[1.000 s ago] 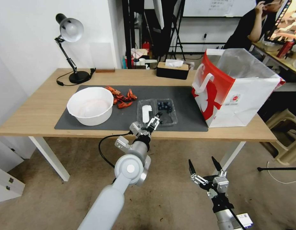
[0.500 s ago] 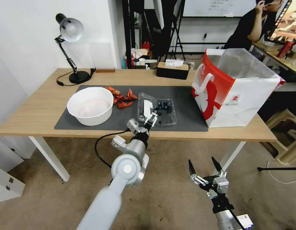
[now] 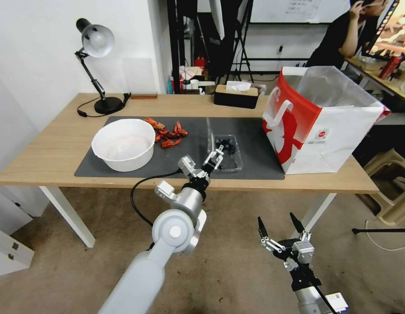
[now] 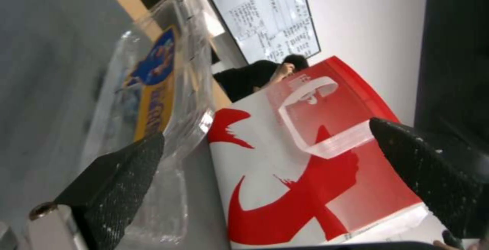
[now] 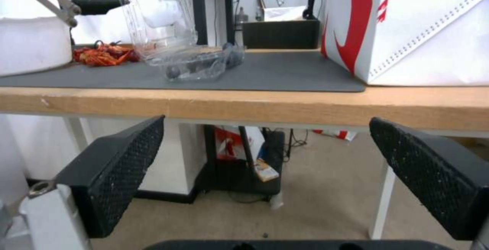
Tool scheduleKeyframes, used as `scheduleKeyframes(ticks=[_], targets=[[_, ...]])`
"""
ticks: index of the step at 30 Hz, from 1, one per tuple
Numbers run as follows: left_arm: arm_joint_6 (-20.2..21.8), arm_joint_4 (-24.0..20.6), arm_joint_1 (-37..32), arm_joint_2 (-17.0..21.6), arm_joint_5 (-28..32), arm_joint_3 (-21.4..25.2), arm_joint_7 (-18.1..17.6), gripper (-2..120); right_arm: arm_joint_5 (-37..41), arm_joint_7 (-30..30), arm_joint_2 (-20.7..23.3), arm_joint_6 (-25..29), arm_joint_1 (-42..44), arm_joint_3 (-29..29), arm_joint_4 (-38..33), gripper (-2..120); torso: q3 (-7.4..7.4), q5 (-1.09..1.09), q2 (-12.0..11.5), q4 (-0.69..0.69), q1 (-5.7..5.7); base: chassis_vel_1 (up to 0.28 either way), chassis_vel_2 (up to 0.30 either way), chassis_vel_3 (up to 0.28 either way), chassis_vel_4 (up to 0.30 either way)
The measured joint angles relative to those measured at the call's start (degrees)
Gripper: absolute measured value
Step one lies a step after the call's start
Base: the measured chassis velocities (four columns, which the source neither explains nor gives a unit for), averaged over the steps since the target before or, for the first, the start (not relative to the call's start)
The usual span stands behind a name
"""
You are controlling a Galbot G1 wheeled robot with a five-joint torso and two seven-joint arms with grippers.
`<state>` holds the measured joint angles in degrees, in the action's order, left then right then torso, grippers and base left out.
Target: Close the takeout container lid, then place the container into the takeout bag.
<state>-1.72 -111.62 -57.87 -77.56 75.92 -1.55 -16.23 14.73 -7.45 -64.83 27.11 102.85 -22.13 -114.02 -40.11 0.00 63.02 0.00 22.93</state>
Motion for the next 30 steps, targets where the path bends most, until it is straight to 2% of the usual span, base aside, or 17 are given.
scheduleKeyframes(ticks=[5,14,17,23,26,28,30], targets=[[1.1,0.7,1.7,1.0,0.3,-1.1,1.5,100,-0.2,0.0,0.1,0.0,0.8,-0.8,-0.9,100,0.0,0.0,0.0,-0.01,-0.01,0.0,0.0,0.0,0.0],[4.0,2.2,5.0,1.0,3.0,-2.2,1.7,100,-0.5,-0.2,-0.3,-0.1,1.7,-1.2,-1.7,100,0.0,-0.01,0.0,-0.01,-0.01,0.0,0.0,0.0,0.0],[5.5,3.4,6.7,0.0,3.8,-2.6,0.2,100,-0.3,-0.3,-0.2,-0.4,2.2,-1.8,-2.8,100,0.0,-0.01,0.0,0.0,-0.01,0.0,0.0,0.0,0.0],[5.8,6.1,8.6,-1.1,4.3,-3.7,-2.7,100,0.2,-0.2,-0.1,-0.7,2.4,-2.5,-3.5,100,0.0,0.0,0.0,0.0,-0.01,0.0,0.0,0.0,0.0],[5.7,7.6,9.6,-1.8,4.6,-3.7,-3.6,97,0.2,-0.1,-0.3,-0.7,2.4,-2.5,-3.5,100,0.0,0.0,0.0,0.0,-0.01,0.0,0.0,0.0,0.0],[5.7,8.6,10.4,-2.3,5.3,-3.8,-4.6,87,0.2,-0.1,-0.5,-0.7,2.3,-2.2,-3.3,100,0.0,0.0,0.0,0.0,-0.01,0.0,0.0,0.0,0.0],[5.7,8.9,10.8,-2.4,5.8,-3.8,-5.1,84,0.2,0.0,-0.6,-0.7,2.2,-2.1,-3.2,100,0.0,-0.01,0.0,0.0,-0.01,0.0,0.0,0.0,0.0]])
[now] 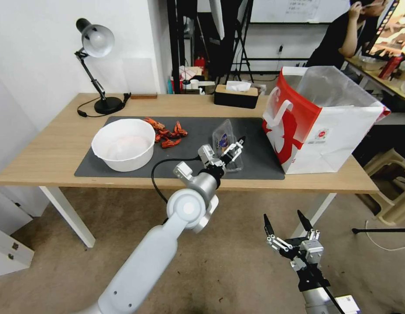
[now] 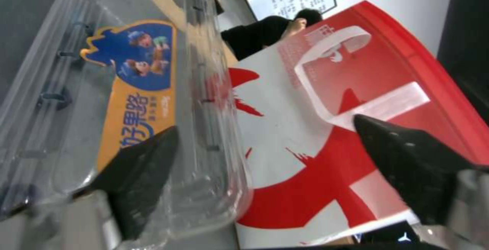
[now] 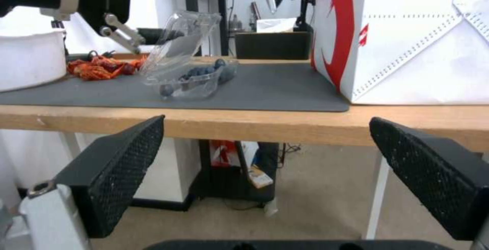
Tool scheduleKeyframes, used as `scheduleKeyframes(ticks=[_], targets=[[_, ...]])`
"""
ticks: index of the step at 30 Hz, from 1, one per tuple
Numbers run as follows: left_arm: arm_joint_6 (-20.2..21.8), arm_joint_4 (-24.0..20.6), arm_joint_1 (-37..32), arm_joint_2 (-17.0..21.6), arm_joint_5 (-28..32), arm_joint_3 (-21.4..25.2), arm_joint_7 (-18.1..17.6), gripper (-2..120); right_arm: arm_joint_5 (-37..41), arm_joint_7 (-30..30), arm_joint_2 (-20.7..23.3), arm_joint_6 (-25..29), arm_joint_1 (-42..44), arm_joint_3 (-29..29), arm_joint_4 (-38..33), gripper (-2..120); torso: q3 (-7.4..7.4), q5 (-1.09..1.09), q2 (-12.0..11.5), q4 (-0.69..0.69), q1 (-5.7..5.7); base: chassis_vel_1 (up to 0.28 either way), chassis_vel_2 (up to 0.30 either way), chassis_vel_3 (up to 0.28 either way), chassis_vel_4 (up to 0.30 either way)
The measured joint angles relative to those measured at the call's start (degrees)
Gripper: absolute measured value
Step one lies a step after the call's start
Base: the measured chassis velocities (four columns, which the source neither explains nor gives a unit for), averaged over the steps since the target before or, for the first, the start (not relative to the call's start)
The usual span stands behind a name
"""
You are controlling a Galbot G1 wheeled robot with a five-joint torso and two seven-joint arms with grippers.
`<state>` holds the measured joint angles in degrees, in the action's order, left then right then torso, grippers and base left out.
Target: Close the takeout container lid, then place the container into the takeout bag.
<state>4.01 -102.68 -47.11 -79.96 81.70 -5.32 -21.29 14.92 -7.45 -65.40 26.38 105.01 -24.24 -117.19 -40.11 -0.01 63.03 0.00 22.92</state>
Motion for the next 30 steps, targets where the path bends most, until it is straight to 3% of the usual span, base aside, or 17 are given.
scheduleKeyframes(ticks=[8,16,19,20,22,24,26,28,30], targets=[[1.7,1.5,0.8,-0.7,1.1,-0.5,-3.0,49,0.8,0.6,0.3,-0.6,-0.6,0.2,-0.6,100,0.0,0.0,0.0,0.0,0.0,0.0,0.0,0.0,0.0],[2.9,2.5,0.9,-1.0,-0.4,-1.2,-5.2,26,6.7,3.0,1.5,-3.4,-1.8,-1.0,-3.7,100,0.0,0.01,0.0,0.0,0.0,0.0,0.0,0.0,0.0],[3.0,2.5,1.0,-0.9,-0.6,-1.2,-6.0,11,15.5,4.2,3.0,-7.8,-4.1,-2.5,-6.2,100,0.0,0.0,0.0,0.0,0.0,0.0,0.0,0.0,0.0],[3.0,2.5,1.0,-0.9,-0.6,-1.2,-6.0,11,15.5,4.2,3.0,-7.8,-4.1,-2.5,-6.2,100,0.0,0.0,0.0,0.0,0.0,0.0,0.0,0.0,0.0],[2.9,2.6,0.8,-0.6,-0.8,-1.1,-6.3,1,24.2,3.1,4.1,-11.7,-6.7,-3.5,-8.1,100,0.0,0.01,0.0,0.0,0.0,0.0,0.0,0.0,0.0],[2.9,2.7,0.8,-0.6,-0.9,-1.1,-6.5,0,27.0,2.6,4.4,-12.8,-7.6,-3.7,-8.7,100,0.0,0.01,0.0,0.0,0.0,0.0,0.0,0.0,0.0],[2.9,3.0,0.6,-0.5,-1.3,-1.1,-6.6,0,39.3,-0.5,5.4,-17.4,-12.8,-4.1,-10.6,100,0.0,0.0,0.0,0.0,0.0,0.0,0.0,0.0,0.0],[2.9,3.1,0.6,-0.5,-1.4,-1.1,-6.6,0,42.5,-1.6,5.7,-18.9,-14.5,-4.1,-11.1,100,0.0,0.01,0.0,-0.01,0.0,0.0,0.0,0.0,0.0],[2.8,3.3,0.6,-0.6,-1.6,-1.1,-6.7,0,50.8,-5.2,6.7,-22.6,-19.8,-3.8,-11.4,100,0.0,0.01,0.0,0.0,0.0,0.0,0.0,0.0,0.0]])
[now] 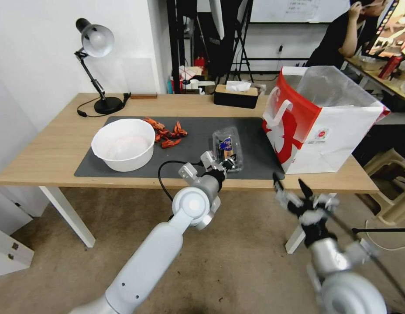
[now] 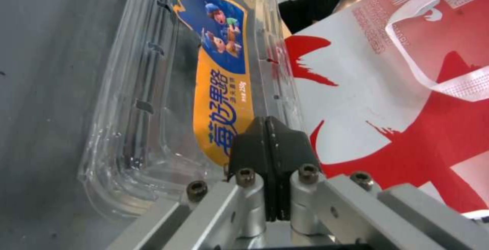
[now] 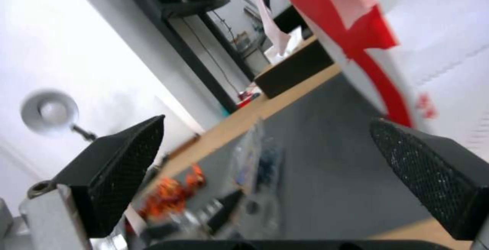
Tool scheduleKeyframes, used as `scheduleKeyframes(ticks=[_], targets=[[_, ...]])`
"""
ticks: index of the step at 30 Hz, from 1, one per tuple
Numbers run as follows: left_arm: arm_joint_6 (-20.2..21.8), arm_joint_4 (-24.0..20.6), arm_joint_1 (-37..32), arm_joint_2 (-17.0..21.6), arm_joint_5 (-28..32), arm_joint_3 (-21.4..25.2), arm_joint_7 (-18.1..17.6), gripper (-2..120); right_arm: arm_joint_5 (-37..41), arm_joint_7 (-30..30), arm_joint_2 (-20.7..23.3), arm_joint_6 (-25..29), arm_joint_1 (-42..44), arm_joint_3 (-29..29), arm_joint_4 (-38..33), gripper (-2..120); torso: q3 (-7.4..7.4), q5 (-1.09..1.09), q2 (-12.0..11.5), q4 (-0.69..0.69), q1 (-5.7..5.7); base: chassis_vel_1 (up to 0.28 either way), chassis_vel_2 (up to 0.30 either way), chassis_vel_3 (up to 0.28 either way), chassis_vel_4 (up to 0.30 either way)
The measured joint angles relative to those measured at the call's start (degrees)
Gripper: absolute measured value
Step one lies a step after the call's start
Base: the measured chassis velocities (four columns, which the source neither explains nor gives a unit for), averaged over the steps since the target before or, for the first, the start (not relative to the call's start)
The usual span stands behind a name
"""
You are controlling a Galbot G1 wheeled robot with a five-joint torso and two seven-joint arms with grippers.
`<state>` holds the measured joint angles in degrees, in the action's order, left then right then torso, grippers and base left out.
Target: Close the takeout container lid, then place the container into the takeout bag.
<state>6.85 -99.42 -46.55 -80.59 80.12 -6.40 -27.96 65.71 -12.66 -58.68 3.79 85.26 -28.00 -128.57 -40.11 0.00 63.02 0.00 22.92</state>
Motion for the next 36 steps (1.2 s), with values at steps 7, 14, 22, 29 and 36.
scheduleKeyframes(ticks=[7,14,22,29,36], targets=[[0.0,0.0,0.0,0.4,-0.1,0.0,-0.2,0,13.1,-5.7,1.6,-6.6,-10.1,2.2,3.1,100,0.0,-0.01,0.0,0.0,-0.01,0.0,0.0,0.0,0.0],[-0.1,-0.2,-0.6,1.0,-0.3,0.2,-0.2,0,25.8,-12.4,1.8,-16.4,-25.5,7.2,12.1,100,0.0,0.0,0.0,0.0,0.0,0.0,0.0,0.0,0.0],[-0.1,-0.3,-0.5,1.3,-0.4,-0.3,-0.2,0,27.1,-17.7,1.9,-23.6,-32.6,10.7,16.8,100,0.0,0.0,0.0,0.01,0.0,0.0,0.0,0.0,0.0],[-0.3,-0.1,-0.2,1.3,-0.4,-0.8,-0.2,0,30.4,-22.1,1.4,-31.8,-36.3,11.4,20.3,100,0.0,-0.01,0.0,0.0,0.0,0.0,0.0,0.0,0.0],[-0.4,0.0,-0.2,1.4,-0.4,-0.9,-0.2,0,34.8,-22.5,1.3,-37.7,-39.2,11.7,23.1,100,0.01,-0.01,0.0,0.01,0.0,0.0,0.0,0.0,0.0]])
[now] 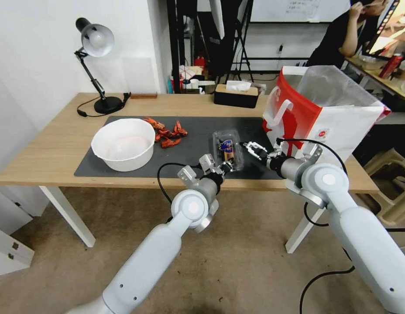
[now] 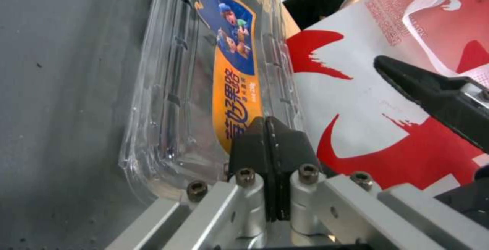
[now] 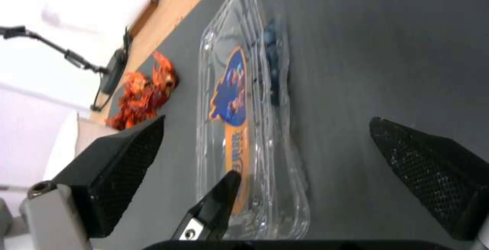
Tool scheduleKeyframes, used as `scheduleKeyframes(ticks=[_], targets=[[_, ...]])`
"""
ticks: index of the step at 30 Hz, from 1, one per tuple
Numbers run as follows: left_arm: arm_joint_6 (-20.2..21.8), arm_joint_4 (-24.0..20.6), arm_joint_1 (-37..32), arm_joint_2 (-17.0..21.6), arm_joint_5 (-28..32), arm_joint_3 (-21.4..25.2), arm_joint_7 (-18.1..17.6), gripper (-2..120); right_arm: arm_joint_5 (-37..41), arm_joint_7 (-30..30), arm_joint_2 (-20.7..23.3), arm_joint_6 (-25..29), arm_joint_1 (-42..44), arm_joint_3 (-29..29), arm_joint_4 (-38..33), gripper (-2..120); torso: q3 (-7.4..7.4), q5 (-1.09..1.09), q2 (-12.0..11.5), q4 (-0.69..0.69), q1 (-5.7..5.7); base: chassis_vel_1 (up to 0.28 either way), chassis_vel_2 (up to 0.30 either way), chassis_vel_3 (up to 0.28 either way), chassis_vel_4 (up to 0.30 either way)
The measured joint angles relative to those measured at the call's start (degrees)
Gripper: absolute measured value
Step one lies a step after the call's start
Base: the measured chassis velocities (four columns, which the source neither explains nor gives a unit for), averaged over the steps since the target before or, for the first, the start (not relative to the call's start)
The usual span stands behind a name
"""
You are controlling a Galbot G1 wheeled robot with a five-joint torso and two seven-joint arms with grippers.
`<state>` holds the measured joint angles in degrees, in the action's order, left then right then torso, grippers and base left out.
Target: Close the takeout container lid, then place the container into the takeout bag.
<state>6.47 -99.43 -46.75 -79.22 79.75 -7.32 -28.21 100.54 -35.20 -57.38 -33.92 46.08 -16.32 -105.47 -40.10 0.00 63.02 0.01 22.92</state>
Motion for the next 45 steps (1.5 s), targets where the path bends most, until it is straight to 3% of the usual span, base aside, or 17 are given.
scheduleKeyframes(ticks=[13,19,26,27,32,35,40,45], targets=[[-0.2,-0.3,-0.6,0.3,-0.1,0.3,0.1,0,6.3,-6.1,-2.9,-7.8,-8.5,3.9,7.5,100,0.0,0.0,0.0,-0.01,0.0,0.0,0.0,0.0,0.0],[-0.5,-0.3,-0.8,0.3,-0.2,0.3,0.2,0,7.8,-7.7,-3.4,-8.2,-10.2,5.1,9.2,96,0.0,0.0,0.0,-0.01,0.01,0.0,0.0,0.0,0.0],[-0.6,-0.6,-1.0,0.1,-0.3,0.3,0.3,0,9.1,-9.2,-3.6,-8.3,-10.6,5.7,9.8,75,0.0,0.0,0.0,0.0,0.0,0.0,0.0,0.0,0.0],[-0.6,-0.6,-1.0,0.1,-0.3,0.3,0.4,0,9.2,-9.2,-3.5,-8.3,-10.5,5.8,9.9,64,0.0,0.0,0.0,-0.01,0.0,0.0,0.0,0.0,0.0],[-0.7,-0.7,-1.0,0.2,-0.3,0.3,0.4,0,9.1,-9.1,-3.5,-8.3,-10.4,5.8,9.9,51,0.0,0.0,0.0,0.0,0.0,0.0,0.0,0.0,0.0],[-0.9,-0.9,-0.9,0.2,-0.3,0.4,0.5,0,8.5,-8.3,-3.3,-8.2,-10.4,5.8,10.2,34,0.0,0.0,0.0,-0.01,0.0,0.0,0.0,0.0,0.0],[-1.3,-1.0,-1.0,0.2,-0.3,0.6,0.9,0,8.0,-7.6,-3.3,-8.2,-10.3,5.7,10.4,22,0.0,0.0,0.0,0.0,0.0,0.0,0.0,0.0,0.0],[-1.6,-3.4,-2.5,1.0,-0.6,2.1,1.4,0,7.4,-5.9,-3.7,-8.1,-10.0,4.9,10.6,0,0.0,0.0,0.0,0.0,0.0,0.0,0.0,0.0,0.0]])
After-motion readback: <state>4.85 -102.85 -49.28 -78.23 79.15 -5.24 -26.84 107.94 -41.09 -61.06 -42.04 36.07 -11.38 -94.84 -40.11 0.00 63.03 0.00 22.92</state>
